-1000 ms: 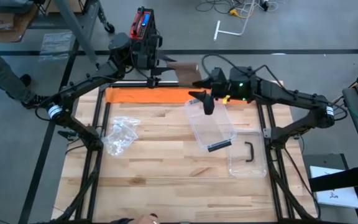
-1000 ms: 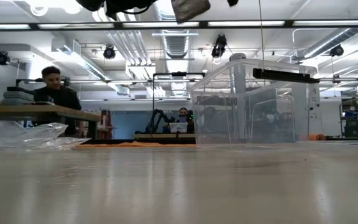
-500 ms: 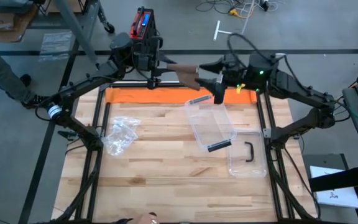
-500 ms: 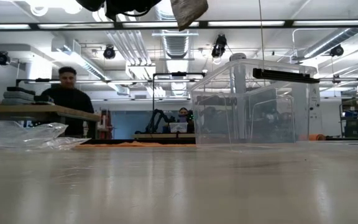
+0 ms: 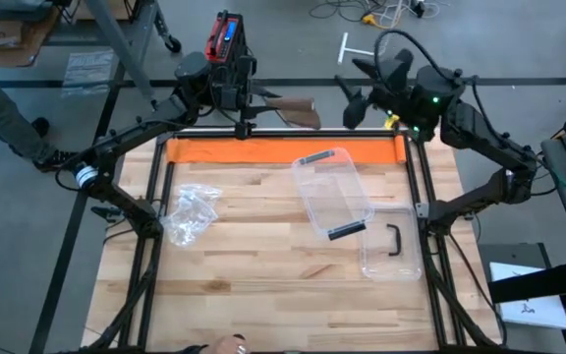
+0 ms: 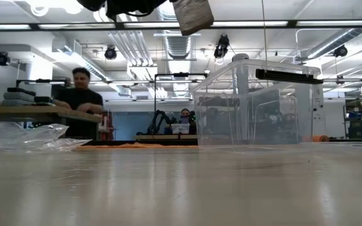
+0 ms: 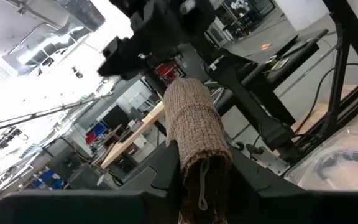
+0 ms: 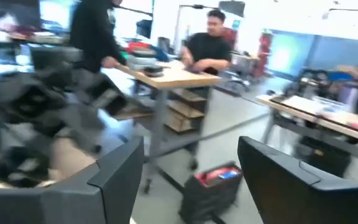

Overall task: Roll bandage
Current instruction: Roll the brown bandage

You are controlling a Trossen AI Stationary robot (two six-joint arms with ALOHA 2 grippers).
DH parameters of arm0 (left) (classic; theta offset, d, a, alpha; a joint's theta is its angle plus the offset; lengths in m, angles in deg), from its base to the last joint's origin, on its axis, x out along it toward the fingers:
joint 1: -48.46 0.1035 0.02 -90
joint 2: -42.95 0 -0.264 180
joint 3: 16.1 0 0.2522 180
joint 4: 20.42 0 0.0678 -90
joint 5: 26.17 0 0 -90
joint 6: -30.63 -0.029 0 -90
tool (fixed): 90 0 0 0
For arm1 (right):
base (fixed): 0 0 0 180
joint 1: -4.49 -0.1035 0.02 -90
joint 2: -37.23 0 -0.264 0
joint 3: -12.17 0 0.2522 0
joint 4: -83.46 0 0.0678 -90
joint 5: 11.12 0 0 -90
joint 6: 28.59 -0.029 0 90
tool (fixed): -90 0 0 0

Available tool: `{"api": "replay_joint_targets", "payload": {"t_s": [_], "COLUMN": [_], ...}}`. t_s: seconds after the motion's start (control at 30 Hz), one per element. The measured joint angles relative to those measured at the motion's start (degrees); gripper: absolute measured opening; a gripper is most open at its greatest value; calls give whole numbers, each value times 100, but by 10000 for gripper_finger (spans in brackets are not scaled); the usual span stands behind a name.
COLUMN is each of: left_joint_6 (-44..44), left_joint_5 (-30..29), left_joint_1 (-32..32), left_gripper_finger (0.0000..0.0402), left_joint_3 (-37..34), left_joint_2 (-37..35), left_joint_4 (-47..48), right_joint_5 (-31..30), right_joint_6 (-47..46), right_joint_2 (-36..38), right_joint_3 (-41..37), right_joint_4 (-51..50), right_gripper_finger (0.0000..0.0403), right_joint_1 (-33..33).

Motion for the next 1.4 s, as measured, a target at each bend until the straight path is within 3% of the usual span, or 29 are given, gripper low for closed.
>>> {"api": "replay_joint_targets", "payload": {"t_s": [0.13, 0.37, 0.57, 0.77, 1.0, 1.2, 1.4], "left_joint_6": [0, -4, -7, -6, -12, -415, -439], "left_joint_5": [0, 1, 2, 2, 0, -65, -340], "left_joint_1": [0, 6, -7, -9, -9, -9, -9], "left_gripper_finger": [70, 74, 68, 78, 75, 78, 76], "left_joint_3": [0, -4, -9, -4, -4, -4, -4], "left_joint_2": [-10, -19, -43, -30, -36, -36, -23], "left_joint_4": [11, 223, 562, 727, 755, 757, 805], "right_joint_5": [503, 2433, 2821, 2604, 2564, 2657, 3311], "right_joint_6": [151, 498, 437, 333, 369, -241, -790], "right_joint_2": [-136, -125, 410, 641, 525, 383, 398], "right_joint_3": [-196, -1182, -2465, -3068, -2797, -2494, -2326], "right_joint_4": [-72, 461, 1253, 1889, 2067, 1611, 1526], "right_gripper_finger": [239, 208, 191, 188, 190, 190, 220], "right_joint_1": [252, 660, 1030, 1045, 1032, 1039, 1039]}}
